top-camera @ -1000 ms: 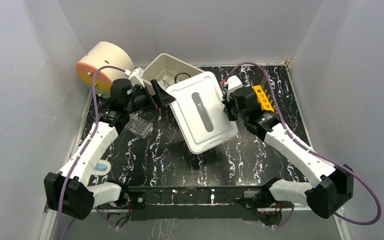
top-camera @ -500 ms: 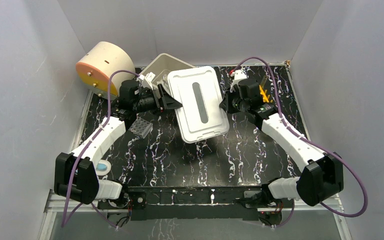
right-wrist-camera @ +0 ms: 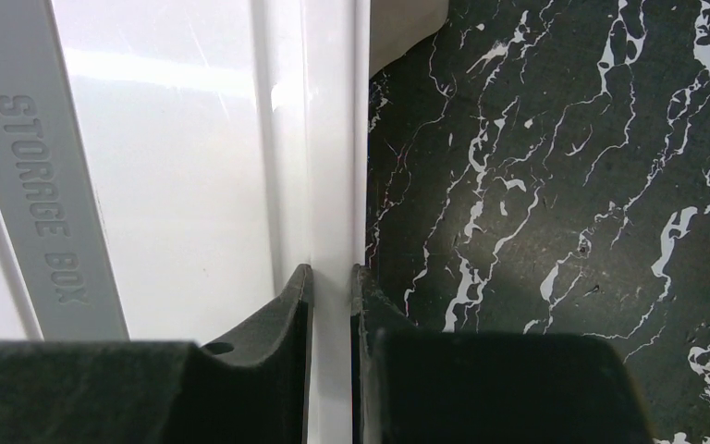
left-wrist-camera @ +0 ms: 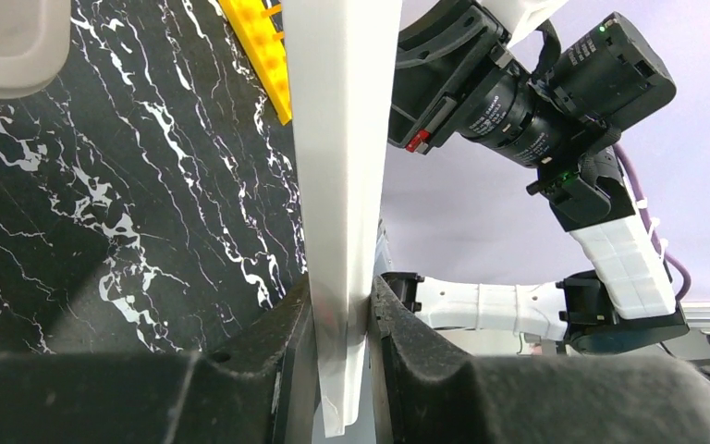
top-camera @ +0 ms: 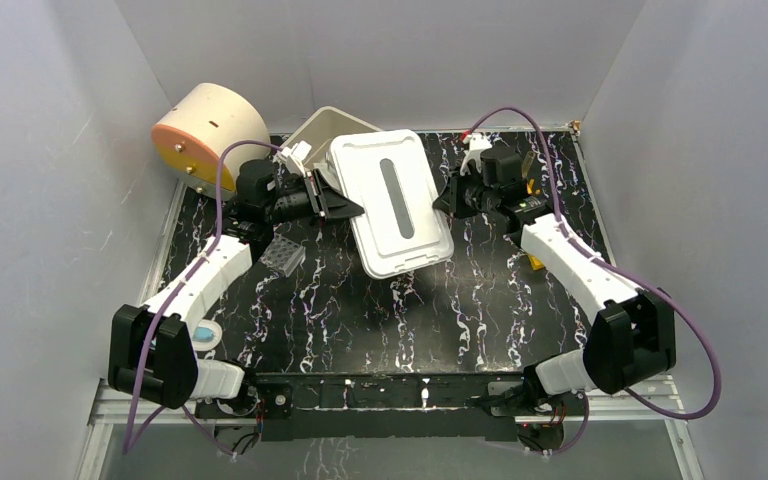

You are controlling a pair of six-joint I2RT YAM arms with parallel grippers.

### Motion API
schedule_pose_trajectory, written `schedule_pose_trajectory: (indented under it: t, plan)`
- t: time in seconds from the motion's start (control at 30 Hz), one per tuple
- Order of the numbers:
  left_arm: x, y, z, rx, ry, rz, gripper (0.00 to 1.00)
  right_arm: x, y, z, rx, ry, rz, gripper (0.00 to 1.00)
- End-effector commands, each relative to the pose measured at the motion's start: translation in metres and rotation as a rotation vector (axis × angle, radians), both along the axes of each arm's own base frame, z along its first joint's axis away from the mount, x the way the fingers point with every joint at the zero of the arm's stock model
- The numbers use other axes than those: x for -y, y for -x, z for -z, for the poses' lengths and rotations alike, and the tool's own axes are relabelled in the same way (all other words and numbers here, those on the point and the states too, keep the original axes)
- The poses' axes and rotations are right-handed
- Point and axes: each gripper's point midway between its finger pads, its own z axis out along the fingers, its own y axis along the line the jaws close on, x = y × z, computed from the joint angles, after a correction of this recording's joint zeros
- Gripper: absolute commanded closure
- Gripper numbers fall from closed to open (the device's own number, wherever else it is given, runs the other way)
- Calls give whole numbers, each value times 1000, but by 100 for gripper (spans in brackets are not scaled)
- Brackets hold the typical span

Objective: Organize the chemistry lab equipment

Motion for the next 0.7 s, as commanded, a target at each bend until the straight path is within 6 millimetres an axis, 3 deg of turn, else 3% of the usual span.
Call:
schedule_pose_trajectory:
  t: [0.0,0.1,0.23,0.47,0.67]
  plan:
    - [0,-1,-17,11,26,4,100,-12,-19,-53,114,-97,3,80]
    - [-1,-10,-26,29,20,-40,100,-8,-25,-62,109,-111,54,56]
    - [-8,-32,-43,60,17,-139,100,-2,-31,-86,133,-162,121,39]
    - [-20,-80,-87,100,130,-324,100,4,-36,-117,50,-362,261,34]
    - [-42,-124,-90,65,124,-546,100,-4,-30,-132,-28,-582,314,29]
